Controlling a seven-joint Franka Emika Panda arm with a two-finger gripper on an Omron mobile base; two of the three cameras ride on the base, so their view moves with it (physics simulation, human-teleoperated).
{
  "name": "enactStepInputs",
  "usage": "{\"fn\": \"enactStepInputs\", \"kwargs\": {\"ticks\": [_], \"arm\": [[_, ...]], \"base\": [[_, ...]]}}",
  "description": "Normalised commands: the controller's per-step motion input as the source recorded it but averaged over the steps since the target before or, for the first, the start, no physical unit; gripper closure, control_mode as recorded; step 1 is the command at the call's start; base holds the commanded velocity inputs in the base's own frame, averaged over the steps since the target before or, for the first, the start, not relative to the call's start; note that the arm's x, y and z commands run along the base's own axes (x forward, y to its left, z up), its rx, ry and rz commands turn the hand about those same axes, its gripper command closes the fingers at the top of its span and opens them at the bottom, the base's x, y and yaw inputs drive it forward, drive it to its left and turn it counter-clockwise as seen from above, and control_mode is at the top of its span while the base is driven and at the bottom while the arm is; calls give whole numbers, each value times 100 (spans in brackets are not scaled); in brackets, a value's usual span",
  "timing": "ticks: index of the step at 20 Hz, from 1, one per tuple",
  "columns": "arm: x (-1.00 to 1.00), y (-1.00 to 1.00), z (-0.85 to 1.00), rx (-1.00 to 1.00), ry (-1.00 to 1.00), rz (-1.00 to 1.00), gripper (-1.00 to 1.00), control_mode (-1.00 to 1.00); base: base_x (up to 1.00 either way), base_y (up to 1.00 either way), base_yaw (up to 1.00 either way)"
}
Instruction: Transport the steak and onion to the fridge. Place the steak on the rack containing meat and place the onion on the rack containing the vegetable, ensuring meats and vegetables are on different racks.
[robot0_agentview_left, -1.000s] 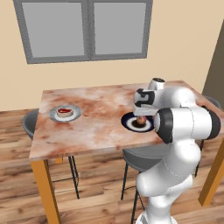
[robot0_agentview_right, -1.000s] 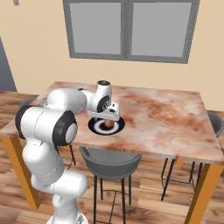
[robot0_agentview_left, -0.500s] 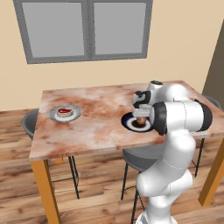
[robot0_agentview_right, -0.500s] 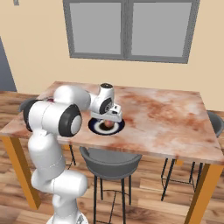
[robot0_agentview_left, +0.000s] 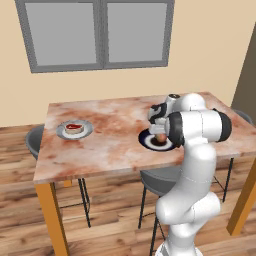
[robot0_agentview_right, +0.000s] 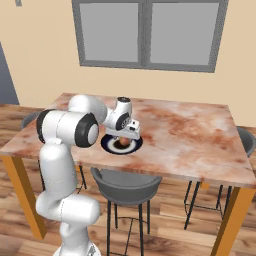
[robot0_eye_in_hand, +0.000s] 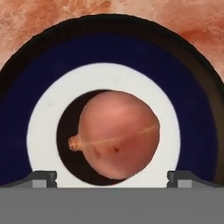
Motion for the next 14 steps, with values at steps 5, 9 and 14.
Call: {"fn": "enactStepInputs", "kwargs": {"ticks": [5, 9, 14], "arm": [[26, 0, -22, 0, 3, 0, -100, -100], [26, 0, -22, 0, 0, 0, -100, -100], [15, 0, -24, 0, 2, 0, 100, -100]], "base": [[0, 0, 0], [0, 0, 0], [0, 0, 0]]}}
